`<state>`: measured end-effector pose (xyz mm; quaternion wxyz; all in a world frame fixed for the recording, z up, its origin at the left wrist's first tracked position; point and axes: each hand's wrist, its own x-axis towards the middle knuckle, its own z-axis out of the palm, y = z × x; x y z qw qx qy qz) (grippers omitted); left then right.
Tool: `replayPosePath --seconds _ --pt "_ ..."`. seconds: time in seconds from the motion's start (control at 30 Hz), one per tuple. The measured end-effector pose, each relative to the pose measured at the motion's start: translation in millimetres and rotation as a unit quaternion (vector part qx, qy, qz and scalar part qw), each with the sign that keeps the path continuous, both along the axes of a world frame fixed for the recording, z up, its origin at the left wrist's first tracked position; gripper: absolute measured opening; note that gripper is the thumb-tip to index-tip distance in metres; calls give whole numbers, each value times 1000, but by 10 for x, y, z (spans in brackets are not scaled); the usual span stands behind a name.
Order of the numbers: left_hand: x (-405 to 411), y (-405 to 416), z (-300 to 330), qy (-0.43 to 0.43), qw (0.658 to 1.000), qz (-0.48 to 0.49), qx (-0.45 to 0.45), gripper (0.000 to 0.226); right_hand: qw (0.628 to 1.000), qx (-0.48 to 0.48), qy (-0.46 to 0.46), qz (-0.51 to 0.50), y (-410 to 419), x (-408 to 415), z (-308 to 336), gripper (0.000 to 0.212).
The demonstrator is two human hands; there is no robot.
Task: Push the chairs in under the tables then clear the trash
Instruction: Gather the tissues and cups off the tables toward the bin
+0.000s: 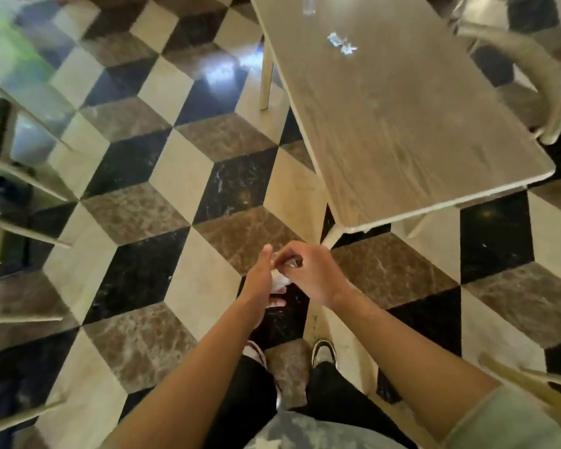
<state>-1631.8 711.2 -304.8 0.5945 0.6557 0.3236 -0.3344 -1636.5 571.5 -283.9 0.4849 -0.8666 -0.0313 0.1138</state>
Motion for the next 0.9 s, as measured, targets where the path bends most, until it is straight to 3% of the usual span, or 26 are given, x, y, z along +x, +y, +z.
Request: replayPosePath --seconds 0.13,0.23,0.47,0.57,0.77,0.83,0.9 --pt "966 491 -68 -24 999 13 -40 61 1000 -8 -4 -20 497 1006 -32 10" --pt "1702 769 -33 -31 998 7 -52 66 993 32 34 -106 816 1656 -34 12" --pt "3607 1134 149 -68 996 -31 -38 64 940 177 91 -277 1007 3187 129 5" --pt "4369 939 168 -69 995 -55 -46 64 914 182 85 -353 672 3767 83 10" --pt "5975 30 17 -75 988 -123 -50 61 882 103 136 -440 -630 5112 -395 31" --pt "6485 -263 -33 -75 986 -146 -28 55 869 74 125 -473 -1062 5660 -585 30" --pt "7083 -639 -94 -76 982 -170 -16 54 840 46 116 -528 -1502 6305 -764 16"
